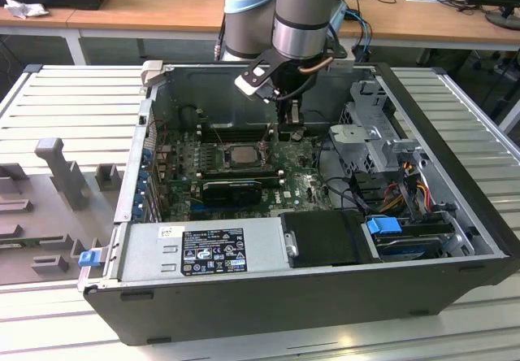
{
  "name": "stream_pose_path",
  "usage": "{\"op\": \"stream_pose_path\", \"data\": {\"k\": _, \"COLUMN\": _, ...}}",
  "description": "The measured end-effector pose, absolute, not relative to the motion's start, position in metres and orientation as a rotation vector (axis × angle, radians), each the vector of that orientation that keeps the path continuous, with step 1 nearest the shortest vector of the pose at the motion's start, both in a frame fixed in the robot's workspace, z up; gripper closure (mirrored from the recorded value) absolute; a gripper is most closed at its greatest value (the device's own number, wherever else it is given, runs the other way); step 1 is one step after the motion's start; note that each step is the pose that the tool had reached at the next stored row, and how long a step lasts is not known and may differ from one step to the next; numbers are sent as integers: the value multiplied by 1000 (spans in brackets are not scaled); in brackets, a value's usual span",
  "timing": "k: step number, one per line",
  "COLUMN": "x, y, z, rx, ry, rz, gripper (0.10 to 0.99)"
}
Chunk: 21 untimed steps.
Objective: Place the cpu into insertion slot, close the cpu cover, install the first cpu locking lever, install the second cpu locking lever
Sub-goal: 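Close the cpu cover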
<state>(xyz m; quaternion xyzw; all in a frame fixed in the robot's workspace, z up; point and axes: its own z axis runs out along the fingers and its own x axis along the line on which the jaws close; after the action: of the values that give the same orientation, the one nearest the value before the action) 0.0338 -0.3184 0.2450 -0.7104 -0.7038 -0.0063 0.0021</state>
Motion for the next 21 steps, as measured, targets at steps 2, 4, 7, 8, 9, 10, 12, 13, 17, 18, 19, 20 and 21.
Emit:
{"op": "stream_pose_path", "data": {"k": 2, "x": 33, "y": -318, "z": 245, "rx": -2229, "ry": -2208, "rz": -20, "gripper": 980}}
{"op": "stream_pose_path", "data": {"k": 4, "x": 33, "y": -318, "z": 245, "rx": -2229, "ry": -2208, "rz": -20, "gripper": 980}}
{"op": "stream_pose_path", "data": {"k": 7, "x": 32, "y": -318, "z": 245, "rx": -2229, "ry": -2208, "rz": -20, "gripper": 980}}
{"op": "stream_pose_path", "data": {"k": 8, "x": 30, "y": -318, "z": 245, "rx": -2229, "ry": -2208, "rz": -20, "gripper": 980}}
{"op": "stream_pose_path", "data": {"k": 9, "x": 29, "y": -318, "z": 245, "rx": -2229, "ry": -2208, "rz": -20, "gripper": 980}}
{"op": "stream_pose_path", "data": {"k": 10, "x": 28, "y": -318, "z": 245, "rx": -2229, "ry": -2208, "rz": -20, "gripper": 980}}
{"op": "stream_pose_path", "data": {"k": 12, "x": 27, "y": -318, "z": 245, "rx": -2229, "ry": -2208, "rz": -20, "gripper": 980}}
{"op": "stream_pose_path", "data": {"k": 13, "x": 27, "y": -318, "z": 245, "rx": -2229, "ry": -2208, "rz": -20, "gripper": 980}}
{"op": "stream_pose_path", "data": {"k": 17, "x": 24, "y": -318, "z": 245, "rx": -2229, "ry": -2208, "rz": -20, "gripper": 980}}
{"op": "stream_pose_path", "data": {"k": 18, "x": 24, "y": -318, "z": 245, "rx": -2229, "ry": -2208, "rz": -20, "gripper": 980}}
{"op": "stream_pose_path", "data": {"k": 19, "x": 23, "y": -318, "z": 245, "rx": -2229, "ry": -2208, "rz": -20, "gripper": 980}}
{"op": "stream_pose_path", "data": {"k": 20, "x": 23, "y": -318, "z": 245, "rx": -2229, "ry": -2208, "rz": -20, "gripper": 980}}
{"op": "stream_pose_path", "data": {"k": 21, "x": 22, "y": -318, "z": 245, "rx": -2229, "ry": -2208, "rz": -20, "gripper": 980}}
